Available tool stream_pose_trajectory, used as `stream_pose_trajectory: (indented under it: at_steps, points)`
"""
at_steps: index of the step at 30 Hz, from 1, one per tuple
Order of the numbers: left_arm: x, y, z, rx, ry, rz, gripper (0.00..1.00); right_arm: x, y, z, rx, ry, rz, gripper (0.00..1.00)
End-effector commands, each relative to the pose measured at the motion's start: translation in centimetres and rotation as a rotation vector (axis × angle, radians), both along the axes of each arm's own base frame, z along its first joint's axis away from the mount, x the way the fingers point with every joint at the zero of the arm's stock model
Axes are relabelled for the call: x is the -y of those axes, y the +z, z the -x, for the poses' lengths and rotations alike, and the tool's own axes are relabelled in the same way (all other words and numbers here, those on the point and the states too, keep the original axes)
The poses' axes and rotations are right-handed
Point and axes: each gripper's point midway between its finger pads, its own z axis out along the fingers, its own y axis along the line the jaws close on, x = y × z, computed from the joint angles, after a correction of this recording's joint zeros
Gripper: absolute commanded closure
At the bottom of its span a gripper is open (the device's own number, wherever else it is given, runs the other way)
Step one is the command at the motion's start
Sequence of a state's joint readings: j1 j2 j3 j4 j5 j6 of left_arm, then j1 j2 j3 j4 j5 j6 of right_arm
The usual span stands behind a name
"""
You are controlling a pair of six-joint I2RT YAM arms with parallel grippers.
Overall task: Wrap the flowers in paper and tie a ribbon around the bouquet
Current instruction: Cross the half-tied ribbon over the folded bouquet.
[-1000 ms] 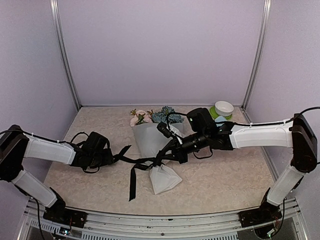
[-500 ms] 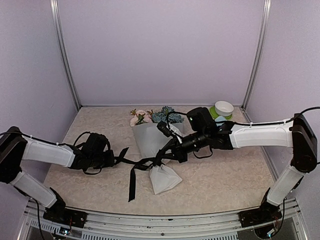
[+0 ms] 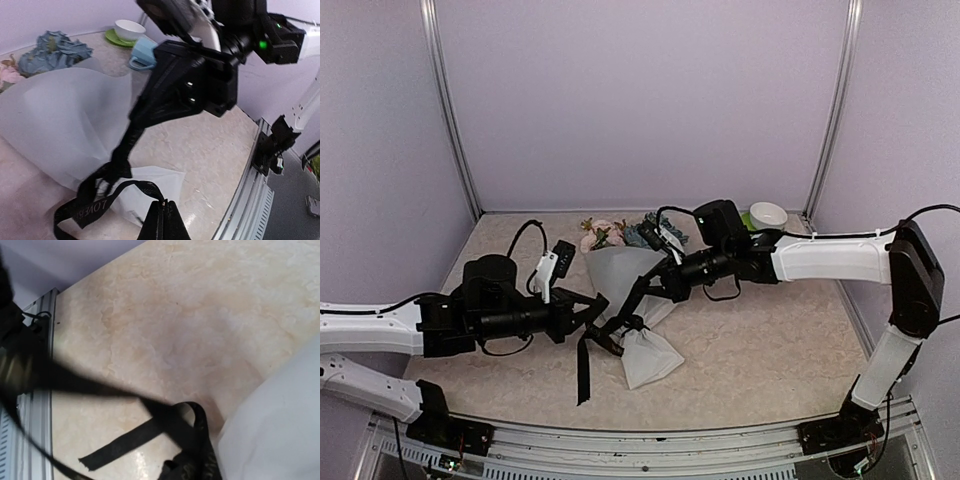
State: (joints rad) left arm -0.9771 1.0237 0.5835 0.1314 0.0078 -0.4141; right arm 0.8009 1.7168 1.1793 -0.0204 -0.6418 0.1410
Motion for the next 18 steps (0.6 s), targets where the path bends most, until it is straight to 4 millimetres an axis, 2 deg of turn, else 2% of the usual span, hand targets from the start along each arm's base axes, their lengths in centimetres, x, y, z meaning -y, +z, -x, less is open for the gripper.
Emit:
stream_pose_trajectory:
  at_steps: [1,2,3,5,8,11,14,18]
  points:
    - [6.0,1.9,2.9,0.073,-0.223,-0.01,1.0,-0.2,1.1,-0.3,0.002,-0.006,-0.019,1.0]
    - [7.4,1.4,3.6,0.073,-0.272,-0.029,1.0,-0.1,1.1,-0.3,-0.001,-0.007,-0.021,1.0]
    - [9.0,2.3,4.1,0.092,-0.316,-0.018,1.0,-0.1,1.2,-0.3,0.0,-0.01,-0.022,1.0]
    - [11.5,2.3,5.0,0.115,-0.386,-0.021,1.0,0.1,1.1,-0.4,-0.001,-0.021,-0.021,1.0]
    - [14.2,2.7,6.3,0.16,-0.488,0.002,1.0,0.4,1.0,-0.5,-0.003,-0.031,-0.021,1.0]
    - [16.4,2.1,6.8,0.185,-0.547,-0.024,1.0,0.5,0.7,-0.5,-0.009,-0.029,-0.017,1.0]
    - [17.7,0.6,6.3,0.218,-0.527,-0.085,0.85,0.6,0.8,-0.6,-0.006,-0.036,-0.015,1.0]
    - [18.8,0.3,7.0,0.381,-0.478,-0.156,0.5,0.7,0.6,-0.6,-0.009,-0.037,-0.01,1.0]
